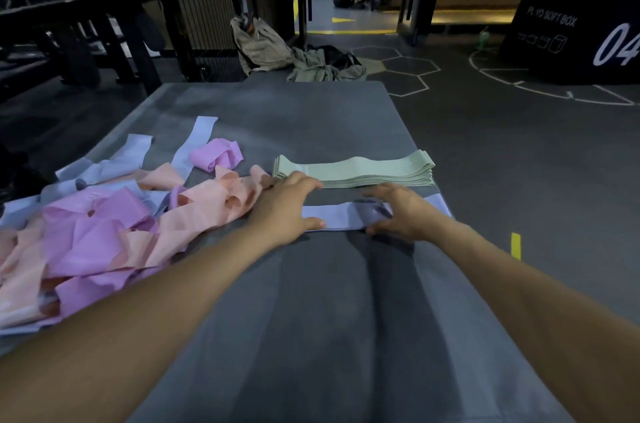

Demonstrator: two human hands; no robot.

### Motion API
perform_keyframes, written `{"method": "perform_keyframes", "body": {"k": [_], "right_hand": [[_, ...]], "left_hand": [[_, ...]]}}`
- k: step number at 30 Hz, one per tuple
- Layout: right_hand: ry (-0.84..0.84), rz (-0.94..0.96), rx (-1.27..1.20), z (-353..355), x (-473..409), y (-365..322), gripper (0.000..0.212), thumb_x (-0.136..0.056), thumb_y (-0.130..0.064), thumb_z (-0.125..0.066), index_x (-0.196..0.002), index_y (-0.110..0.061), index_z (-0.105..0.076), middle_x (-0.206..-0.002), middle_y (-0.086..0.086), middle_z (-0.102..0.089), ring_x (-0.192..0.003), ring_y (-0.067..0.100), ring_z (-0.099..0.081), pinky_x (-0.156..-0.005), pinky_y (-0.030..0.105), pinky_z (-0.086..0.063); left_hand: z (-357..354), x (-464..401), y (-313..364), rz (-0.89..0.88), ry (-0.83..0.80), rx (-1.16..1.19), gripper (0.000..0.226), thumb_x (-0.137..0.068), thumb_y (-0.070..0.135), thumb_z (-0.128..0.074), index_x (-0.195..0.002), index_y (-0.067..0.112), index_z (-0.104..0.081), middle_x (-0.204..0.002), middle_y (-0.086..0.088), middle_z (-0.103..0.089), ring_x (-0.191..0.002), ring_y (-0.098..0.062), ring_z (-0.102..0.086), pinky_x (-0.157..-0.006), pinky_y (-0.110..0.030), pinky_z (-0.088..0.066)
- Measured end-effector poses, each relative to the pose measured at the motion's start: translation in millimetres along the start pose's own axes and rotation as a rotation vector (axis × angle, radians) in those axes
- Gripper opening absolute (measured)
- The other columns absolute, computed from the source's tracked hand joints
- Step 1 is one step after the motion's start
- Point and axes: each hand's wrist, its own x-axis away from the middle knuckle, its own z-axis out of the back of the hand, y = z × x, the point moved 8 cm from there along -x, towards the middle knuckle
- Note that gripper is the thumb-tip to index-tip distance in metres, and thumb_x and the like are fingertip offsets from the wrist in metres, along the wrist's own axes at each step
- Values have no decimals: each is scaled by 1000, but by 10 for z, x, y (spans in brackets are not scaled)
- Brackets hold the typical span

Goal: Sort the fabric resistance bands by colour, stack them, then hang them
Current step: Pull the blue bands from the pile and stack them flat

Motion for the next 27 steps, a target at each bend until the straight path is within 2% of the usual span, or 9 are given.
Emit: {"method": "perform_keyframes", "body": {"k": [4,7,9,12,15,20,23,27], "right_hand": [[-20,-45,135,189,139,388,71,-72,-30,-78,-135,-17,-47,-136,6,-49,-126,24,-44,-105,30,-35],[-43,-64,193,272,185,586,68,-75,-32,-75,-134,-15,-46,-137,7,-48,-126,25,-44,-105,36,-36],[-73,-65,211,256,204,656,68,-78,-36,-72,-137,-16,-43,-138,7,-46,-127,25,-42,-105,35,-35],[-80,-51,194,218,222,686,62,-82,-35,-68,-136,-14,-44,-133,8,-48,-124,25,-44,-103,32,-36],[-80,-25,213,202,234,669,59,-85,-33,-64,-136,-12,-43,-131,10,-46,-124,27,-43,-103,35,-36],[-59,-10,276,228,259,578,61,-87,-38,-61,-139,-14,-40,-136,8,-44,-126,27,-39,-107,32,-31],[9,-2,245,259,233,358,60,-87,-35,-61,-139,-13,-39,-139,10,-42,-129,29,-36,-108,35,-30],[25,10,142,159,118,-104,59,-89,-26,-60,-142,-13,-36,-144,9,-37,-133,27,-31,-109,31,-26]], "left_hand": [[-393,-176,386,-61,-166,-55,79,-77,38,-72,-143,17,-33,-144,-1,-37,-130,-21,-38,-105,-31,-33],[-541,-275,481,-42,-240,-110,85,-79,43,-69,-146,15,-25,-149,-3,-31,-135,-23,-33,-108,-34,-31],[-596,-305,481,-23,-283,-126,81,-83,43,-66,-146,14,-24,-149,-5,-31,-135,-23,-33,-108,-35,-32],[-656,-308,465,-32,-326,-131,66,-87,42,-60,-142,17,-32,-141,-5,-37,-131,-23,-36,-105,-37,-35],[-693,-316,449,-47,-337,-123,57,-89,40,-58,-138,20,-38,-134,-3,-39,-127,-22,-38,-103,-36,-36],[-693,-297,467,-33,-322,-119,60,-90,39,-56,-142,19,-32,-140,-3,-35,-131,-22,-35,-105,-37,-35],[-570,-247,448,-19,-251,-61,61,-91,37,-55,-144,18,-30,-145,-2,-33,-133,-22,-35,-107,-37,-34],[-259,-111,239,34,-153,-13,56,-90,30,-56,-141,21,-35,-141,-1,-38,-130,-22,-39,-104,-37,-36]]}}
